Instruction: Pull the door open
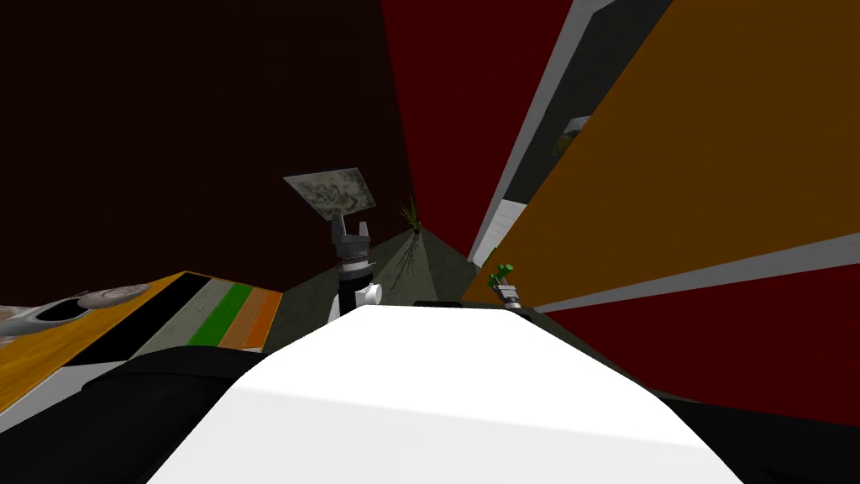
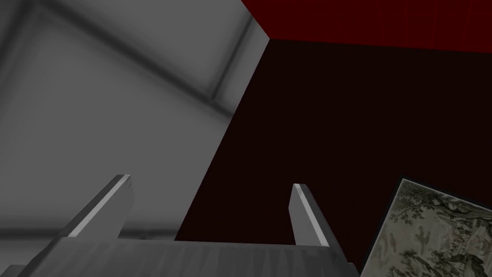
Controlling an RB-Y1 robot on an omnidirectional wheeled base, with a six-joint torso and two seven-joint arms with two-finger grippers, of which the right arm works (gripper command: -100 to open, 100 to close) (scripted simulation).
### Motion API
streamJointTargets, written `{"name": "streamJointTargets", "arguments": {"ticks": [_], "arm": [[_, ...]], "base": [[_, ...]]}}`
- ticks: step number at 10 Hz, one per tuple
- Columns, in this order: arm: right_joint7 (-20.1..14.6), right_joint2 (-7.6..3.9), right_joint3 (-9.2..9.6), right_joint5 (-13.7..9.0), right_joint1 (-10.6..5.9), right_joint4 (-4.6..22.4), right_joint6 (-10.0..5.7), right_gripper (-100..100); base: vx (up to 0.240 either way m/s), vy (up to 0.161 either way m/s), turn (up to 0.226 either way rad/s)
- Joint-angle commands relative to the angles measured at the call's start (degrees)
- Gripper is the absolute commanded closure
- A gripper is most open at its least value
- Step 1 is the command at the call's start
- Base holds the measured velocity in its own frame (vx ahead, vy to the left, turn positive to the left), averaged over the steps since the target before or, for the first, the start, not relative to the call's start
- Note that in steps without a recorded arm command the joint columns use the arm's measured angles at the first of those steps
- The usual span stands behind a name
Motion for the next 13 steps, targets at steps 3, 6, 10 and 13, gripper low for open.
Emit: {"name": "streamJointTargets", "arguments": {"ticks": [3, 6, 10, 13], "arm": [[-1.99, -1.25, 1.71, 1.08, 0.79, 1.22, -2.75, 100], [-3.39, -2.17, 2.87, 1.83, 1.28, 2.06, -4.70, 100], [-4.02, -2.62, 3.49, 2.06, 1.34, 2.73, -5.74, 100], [-5.18, -3.19, 4.46, 2.50, 1.41, 4.06, -7.57, 100]], "base": [[-0.231, -0.065, 0.146], [-0.208, -0.049, 0.114], [-0.159, -0.046, 0.109], [-0.190, -0.053, 0.148]]}}
